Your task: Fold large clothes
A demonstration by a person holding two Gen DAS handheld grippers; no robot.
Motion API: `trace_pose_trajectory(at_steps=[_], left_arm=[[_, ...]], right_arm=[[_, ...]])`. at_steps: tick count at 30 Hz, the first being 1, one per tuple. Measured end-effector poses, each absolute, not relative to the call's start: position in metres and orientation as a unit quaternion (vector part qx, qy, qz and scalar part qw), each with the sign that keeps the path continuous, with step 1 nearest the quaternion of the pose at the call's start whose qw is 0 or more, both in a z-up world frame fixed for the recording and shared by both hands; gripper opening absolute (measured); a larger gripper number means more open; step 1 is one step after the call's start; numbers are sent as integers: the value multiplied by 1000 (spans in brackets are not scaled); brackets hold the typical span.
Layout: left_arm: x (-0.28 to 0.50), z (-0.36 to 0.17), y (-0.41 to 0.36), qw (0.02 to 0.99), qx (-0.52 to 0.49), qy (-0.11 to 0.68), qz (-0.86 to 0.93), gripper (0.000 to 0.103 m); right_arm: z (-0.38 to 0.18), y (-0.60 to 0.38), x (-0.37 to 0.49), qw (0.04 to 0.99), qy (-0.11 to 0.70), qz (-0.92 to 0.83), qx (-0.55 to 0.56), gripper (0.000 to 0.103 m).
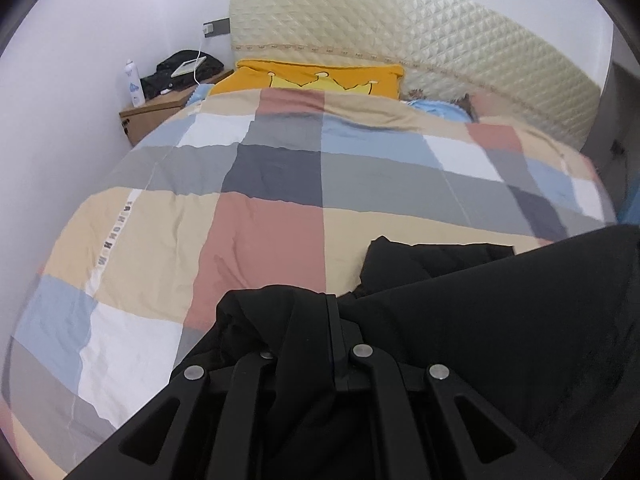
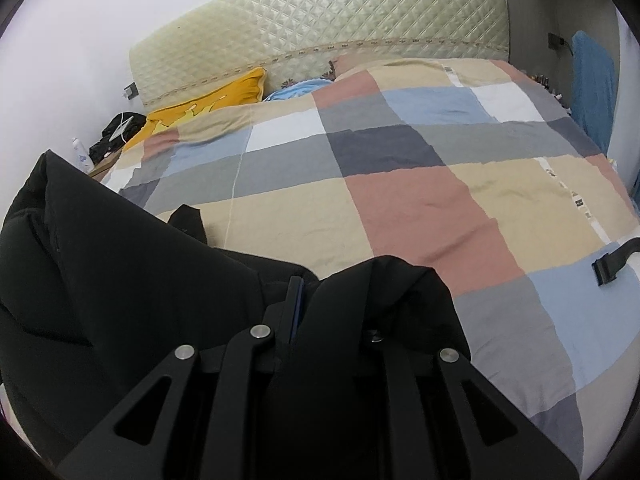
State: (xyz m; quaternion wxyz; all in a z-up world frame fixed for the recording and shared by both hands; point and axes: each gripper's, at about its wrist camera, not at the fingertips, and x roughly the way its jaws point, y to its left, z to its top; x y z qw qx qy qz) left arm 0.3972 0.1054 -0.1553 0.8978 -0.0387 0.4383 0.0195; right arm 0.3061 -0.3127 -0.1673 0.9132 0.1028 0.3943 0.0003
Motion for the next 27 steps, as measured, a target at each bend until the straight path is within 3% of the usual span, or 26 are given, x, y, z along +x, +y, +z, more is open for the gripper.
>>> trace_pose_trajectory(at_steps=[8,12,14,16,17,18,27], left_arm=[[354,-134,130,897,-48,439,-25,11],[327,-118,148,894,-76,438,-57,22],[314,-109,156,893,-83,438,-63,30],[300,-101,163,892,-90,437,-70,53],[291,-96,166,894,-86,434,-70,68],[281,-90,170,899,-81,425,-71,71],[221,-67,164,925,-16,376,-51,71]], right_arm=[[-157,-328,283,902,383,32,195,19],[-151,-333,270,896,382,54,222,28],[-148,-335,262,892,381,66,234,36],[-144,-338,253,885,380,88,253,63],[-142,-340,249,883,378,96,260,72],[-139,-343,244,884,372,101,266,81],[-112,-355,198,918,321,41,227,82]])
